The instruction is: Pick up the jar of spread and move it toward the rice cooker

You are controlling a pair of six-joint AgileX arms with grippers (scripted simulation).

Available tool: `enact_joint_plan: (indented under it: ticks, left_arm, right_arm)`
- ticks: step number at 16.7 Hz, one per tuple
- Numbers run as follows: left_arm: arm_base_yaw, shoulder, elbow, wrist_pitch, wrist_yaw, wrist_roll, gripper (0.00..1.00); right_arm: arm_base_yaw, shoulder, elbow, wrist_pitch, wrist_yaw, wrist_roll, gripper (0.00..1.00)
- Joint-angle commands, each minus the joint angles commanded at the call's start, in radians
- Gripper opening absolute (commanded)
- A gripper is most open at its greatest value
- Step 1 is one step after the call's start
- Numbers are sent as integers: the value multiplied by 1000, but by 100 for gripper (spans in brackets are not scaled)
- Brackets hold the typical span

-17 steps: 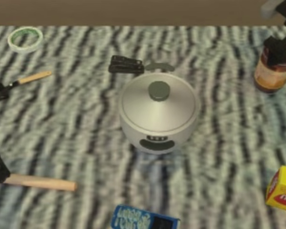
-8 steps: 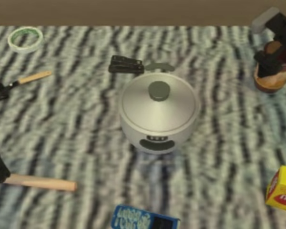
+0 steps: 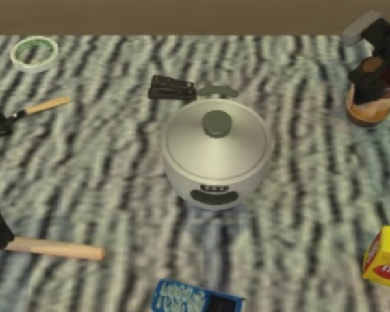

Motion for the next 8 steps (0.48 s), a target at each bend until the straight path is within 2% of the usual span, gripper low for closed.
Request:
enact_joint_plan:
  ticks: [8]
  left_arm:
    - [0,0,0,0,0,0,100]
  right_arm:
    - [0,0,0,0,0,0,2]
